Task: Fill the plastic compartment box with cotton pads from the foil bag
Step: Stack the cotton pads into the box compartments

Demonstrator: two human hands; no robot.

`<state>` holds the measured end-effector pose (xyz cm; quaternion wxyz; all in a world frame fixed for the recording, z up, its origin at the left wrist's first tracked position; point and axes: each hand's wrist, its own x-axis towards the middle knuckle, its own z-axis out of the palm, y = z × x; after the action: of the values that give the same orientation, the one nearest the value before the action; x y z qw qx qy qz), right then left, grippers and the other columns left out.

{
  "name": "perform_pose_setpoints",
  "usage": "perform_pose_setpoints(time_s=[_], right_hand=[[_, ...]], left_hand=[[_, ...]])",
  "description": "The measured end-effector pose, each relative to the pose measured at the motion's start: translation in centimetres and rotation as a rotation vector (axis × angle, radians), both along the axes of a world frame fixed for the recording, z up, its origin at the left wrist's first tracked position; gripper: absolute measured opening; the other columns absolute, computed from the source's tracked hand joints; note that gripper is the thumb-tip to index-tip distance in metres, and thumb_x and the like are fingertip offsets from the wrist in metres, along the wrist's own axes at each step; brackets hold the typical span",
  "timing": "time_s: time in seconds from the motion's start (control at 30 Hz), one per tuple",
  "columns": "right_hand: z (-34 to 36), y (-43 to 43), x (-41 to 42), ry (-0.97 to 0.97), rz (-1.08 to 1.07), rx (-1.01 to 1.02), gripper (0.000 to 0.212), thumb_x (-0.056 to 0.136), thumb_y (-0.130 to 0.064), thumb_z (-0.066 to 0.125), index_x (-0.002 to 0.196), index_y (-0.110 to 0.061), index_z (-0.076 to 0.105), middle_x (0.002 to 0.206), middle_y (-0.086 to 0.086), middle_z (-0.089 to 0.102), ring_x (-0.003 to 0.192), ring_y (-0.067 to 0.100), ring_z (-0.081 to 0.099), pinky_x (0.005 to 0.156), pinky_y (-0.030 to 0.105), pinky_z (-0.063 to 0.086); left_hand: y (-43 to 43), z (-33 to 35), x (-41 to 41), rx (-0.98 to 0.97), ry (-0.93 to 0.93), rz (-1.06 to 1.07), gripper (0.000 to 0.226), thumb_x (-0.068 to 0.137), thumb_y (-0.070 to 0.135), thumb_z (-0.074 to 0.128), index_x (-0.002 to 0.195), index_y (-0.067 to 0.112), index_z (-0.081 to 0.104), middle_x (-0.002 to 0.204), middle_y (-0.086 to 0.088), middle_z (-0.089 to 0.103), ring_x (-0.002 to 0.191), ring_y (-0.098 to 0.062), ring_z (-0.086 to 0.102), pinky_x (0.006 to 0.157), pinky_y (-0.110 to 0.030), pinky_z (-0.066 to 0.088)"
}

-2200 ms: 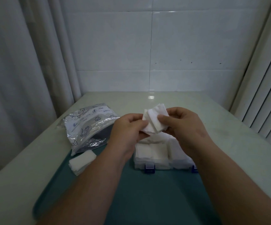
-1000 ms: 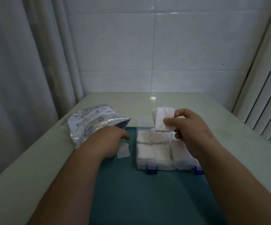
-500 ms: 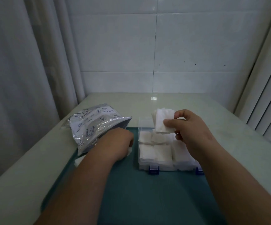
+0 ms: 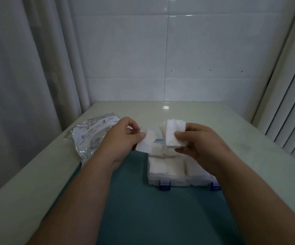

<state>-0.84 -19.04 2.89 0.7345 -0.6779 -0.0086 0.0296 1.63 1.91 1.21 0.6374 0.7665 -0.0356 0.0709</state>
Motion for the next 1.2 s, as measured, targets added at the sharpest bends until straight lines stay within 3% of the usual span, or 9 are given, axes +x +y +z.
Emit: perform_pose_setpoints(time_s=[0.1,0.23,0.43,0.7,0.93,1.07,1.2], right_hand=[[-0.1,0.2,0.0,0.002,0.07,0.007,0.017,0.089,-0.002,0.059,0.1,-0.009,0.069,0.103,0.013,0.072,0.094,0.029,0.07,0.079,0.037,0.059],[-0.4,0.7,-0.1,0.003,0.126,-0.082,0.019,0.087,-0.002,0.062,0.103,-0.007,0.07,0.103,0.012,0.072,0.096,0.029,0.07,0.083,0.042,0.058],[-0.2,0.7,0.1,-0.029,-0.05,-0.092,0.013,0.087,-0.001,0.062,0.095,-0.006,0.071,0.098,0.012,0.072,0.09,0.027,0.07,0.077,0.038,0.06],[0.2,0.7,0.0,0.096,-0.075,0.16,0.021,0.087,-0.001,0.059,0.108,0.0,0.062,0.11,0.018,0.065,0.094,0.029,0.067,0.062,0.029,0.057],[0.5,0.7,-0.3,0.158,-0.014,0.382,0.018,0.088,-0.001,0.054,0.106,0.001,0.058,0.09,0.017,0.066,0.074,0.023,0.064,0.058,0.026,0.057],[0.6,0.8,-0.4,0.151,-0.026,0.344,0.015,0.088,-0.003,0.055,0.103,-0.001,0.059,0.087,0.016,0.065,0.067,0.02,0.063,0.055,0.025,0.056],[0.2,0.9,-0.3,0.122,-0.023,0.211,0.015,0.089,-0.005,0.057,0.103,-0.003,0.061,0.097,0.017,0.066,0.077,0.023,0.065,0.059,0.027,0.055]], left_hand=[[-0.7,0.2,-0.6,0.068,-0.015,-0.051,0.018,0.087,0.005,0.069,0.078,0.014,0.056,0.062,0.0,0.056,0.047,-0.005,0.047,0.045,-0.016,0.038],[-1.7,0.4,-1.2,0.05,-0.013,-0.138,0.01,0.087,-0.002,0.065,0.085,0.006,0.06,0.066,-0.003,0.06,0.049,-0.004,0.053,0.046,-0.014,0.041],[-1.9,0.3,-1.2,-0.148,0.126,-0.317,0.039,0.08,-0.022,0.059,0.099,0.012,0.059,0.089,-0.017,0.063,0.079,-0.024,0.063,0.065,-0.026,0.056],[-2.7,0.1,-1.0,-0.126,0.065,-0.026,0.037,0.078,-0.016,0.061,0.102,0.013,0.059,0.083,-0.011,0.062,0.068,-0.019,0.06,0.057,-0.026,0.053],[-3.2,-0.1,-1.0,-0.203,0.054,0.03,0.024,0.082,-0.012,0.061,0.089,0.01,0.066,0.081,-0.01,0.068,0.071,-0.019,0.068,0.065,-0.031,0.06],[-3.5,-0.1,-1.1,-0.263,0.059,0.028,0.013,0.086,-0.007,0.062,0.091,0.004,0.065,0.085,-0.012,0.07,0.069,-0.016,0.069,0.059,-0.024,0.057],[-4.0,0.0,-1.1,-0.42,0.082,-0.008,0.008,0.088,-0.006,0.062,0.087,0.002,0.062,0.084,-0.014,0.067,0.072,-0.018,0.069,0.063,-0.029,0.059]])
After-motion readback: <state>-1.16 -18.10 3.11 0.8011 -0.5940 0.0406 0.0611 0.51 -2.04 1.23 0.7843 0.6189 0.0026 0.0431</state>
